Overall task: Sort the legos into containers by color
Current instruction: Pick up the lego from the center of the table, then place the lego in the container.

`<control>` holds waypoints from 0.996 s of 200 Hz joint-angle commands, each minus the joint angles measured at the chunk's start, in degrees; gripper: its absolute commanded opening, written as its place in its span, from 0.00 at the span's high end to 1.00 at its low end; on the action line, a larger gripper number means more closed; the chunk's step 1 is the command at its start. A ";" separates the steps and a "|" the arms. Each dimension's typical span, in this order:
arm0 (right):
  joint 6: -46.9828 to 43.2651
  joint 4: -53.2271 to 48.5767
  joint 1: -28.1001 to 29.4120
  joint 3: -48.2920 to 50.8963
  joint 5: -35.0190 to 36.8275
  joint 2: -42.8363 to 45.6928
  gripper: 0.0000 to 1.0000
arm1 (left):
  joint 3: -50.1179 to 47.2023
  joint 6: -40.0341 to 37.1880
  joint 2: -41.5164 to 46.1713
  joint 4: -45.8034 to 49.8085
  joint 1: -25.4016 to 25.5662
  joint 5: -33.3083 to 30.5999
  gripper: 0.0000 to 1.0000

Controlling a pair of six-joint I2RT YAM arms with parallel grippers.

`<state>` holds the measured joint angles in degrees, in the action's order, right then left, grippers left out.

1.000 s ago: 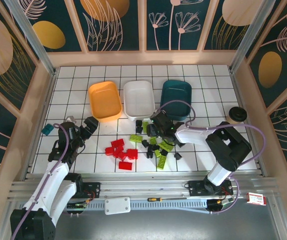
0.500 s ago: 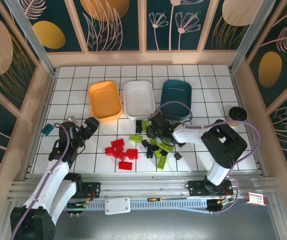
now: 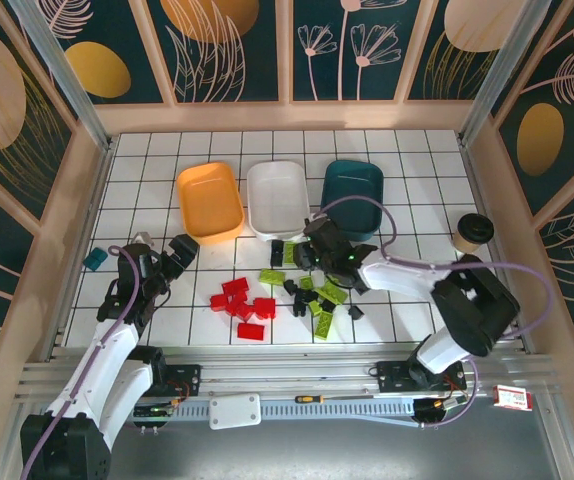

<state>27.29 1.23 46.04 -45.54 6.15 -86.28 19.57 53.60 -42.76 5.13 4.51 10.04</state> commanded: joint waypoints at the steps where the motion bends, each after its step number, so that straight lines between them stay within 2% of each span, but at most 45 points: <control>1: -2.11 -1.23 -3.90 -1.49 1.87 5.85 0.74 | -0.03 4.53 0.09 0.88 0.06 -1.40 0.01; 25: -2.51 -0.72 -11.63 -3.55 1.01 5.44 0.74 | -0.94 5.34 1.18 1.25 0.06 -1.43 0.01; 51: -3.28 -0.35 -18.06 -8.39 0.45 -0.53 0.74 | -0.03 2.22 2.84 2.45 0.06 0.07 0.01; 101: -2.49 -0.95 -24.29 -17.65 -0.45 -13.38 0.71 | 1.90 -5.10 0.32 6.11 0.06 1.93 0.01; 110: -2.25 -1.19 -24.80 -18.83 -1.02 -15.03 0.65 | 1.63 -5.64 0.19 6.34 0.03 2.08 0.01; 129: -2.02 -1.50 -25.35 -20.67 -1.38 -16.95 0.37 | 1.37 -6.51 0.52 6.89 0.06 1.93 0.01; 148: -1.99 -1.34 -25.22 -21.10 -1.72 -16.14 0.27 | 1.42 -7.02 0.85 7.00 0.66 1.84 0.02; 163: -1.88 -0.68 -25.04 -20.14 -1.82 -14.30 0.26 | 2.18 -7.38 0.68 7.39 3.09 0.54 0.07; 199: -1.44 0.67 -23.78 -15.39 -1.76 -9.47 0.26 | 4.22 -6.69 -3.82 11.50 17.51 -11.20 0.11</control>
<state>25.58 0.27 21.06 -63.70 4.43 -101.01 21.52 47.29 -43.79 12.43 14.52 6.63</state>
